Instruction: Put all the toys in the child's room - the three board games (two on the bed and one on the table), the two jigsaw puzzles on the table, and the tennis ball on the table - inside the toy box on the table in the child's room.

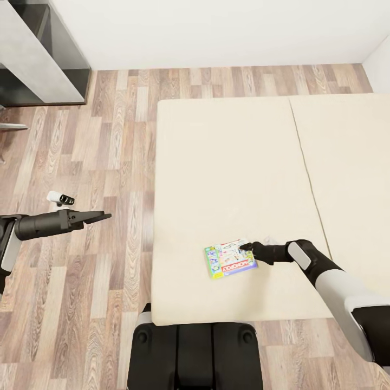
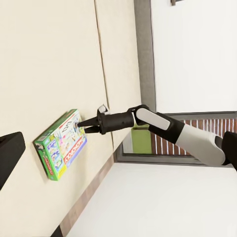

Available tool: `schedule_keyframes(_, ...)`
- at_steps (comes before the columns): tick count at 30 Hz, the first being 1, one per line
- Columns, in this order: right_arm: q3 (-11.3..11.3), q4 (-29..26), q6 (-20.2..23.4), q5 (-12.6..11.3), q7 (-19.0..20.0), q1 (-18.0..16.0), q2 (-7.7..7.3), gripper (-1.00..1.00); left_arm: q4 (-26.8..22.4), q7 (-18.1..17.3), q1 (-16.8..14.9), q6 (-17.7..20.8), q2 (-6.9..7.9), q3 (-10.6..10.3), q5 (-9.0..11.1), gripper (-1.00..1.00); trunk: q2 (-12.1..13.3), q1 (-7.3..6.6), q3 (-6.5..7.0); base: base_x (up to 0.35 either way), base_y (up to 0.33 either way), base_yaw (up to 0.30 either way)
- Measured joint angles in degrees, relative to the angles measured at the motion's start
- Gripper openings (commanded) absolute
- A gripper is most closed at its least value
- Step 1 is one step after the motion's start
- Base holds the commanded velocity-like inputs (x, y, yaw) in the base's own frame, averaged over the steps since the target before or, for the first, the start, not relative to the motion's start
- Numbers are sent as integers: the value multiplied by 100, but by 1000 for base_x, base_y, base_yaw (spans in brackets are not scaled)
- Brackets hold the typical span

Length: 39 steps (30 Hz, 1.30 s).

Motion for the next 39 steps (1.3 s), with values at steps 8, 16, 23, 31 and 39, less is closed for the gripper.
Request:
schedule_keyframes(8, 2, 2, -13, 22, 1, 0, -74, 100, -1, 0, 0, 0, 0, 6, 1, 100, 0, 0, 0, 0, 64, 0)
schedule_keyframes(16, -5, -2, 13, -72, -4, 1, 229, 100, 1, 0, 0, 0, 3, 6, 0, 100, 1, 0, 0, 0, 50, 0)
schedule_keyframes(23, -1, -1, 19, -73, -6, 3, 230, 100, 0, 0, 0, 0, 1, 2, 0, 100, 1, 0, 0, 0, 6, 0)
schedule_keyframes(31, 0, -1, 19, -73, -6, 2, 230, 100, 0, 0, 0, 0, 0, 0, -3, 100, 1, 0, 0, 0, 0, 0)
schedule_keyframes(39, -5, -2, 7, -68, -3, 1, 229, 100, 1, 0, 0, 0, 0, -6, -8, 100, 0, 0, 0, 0, 52, 0)
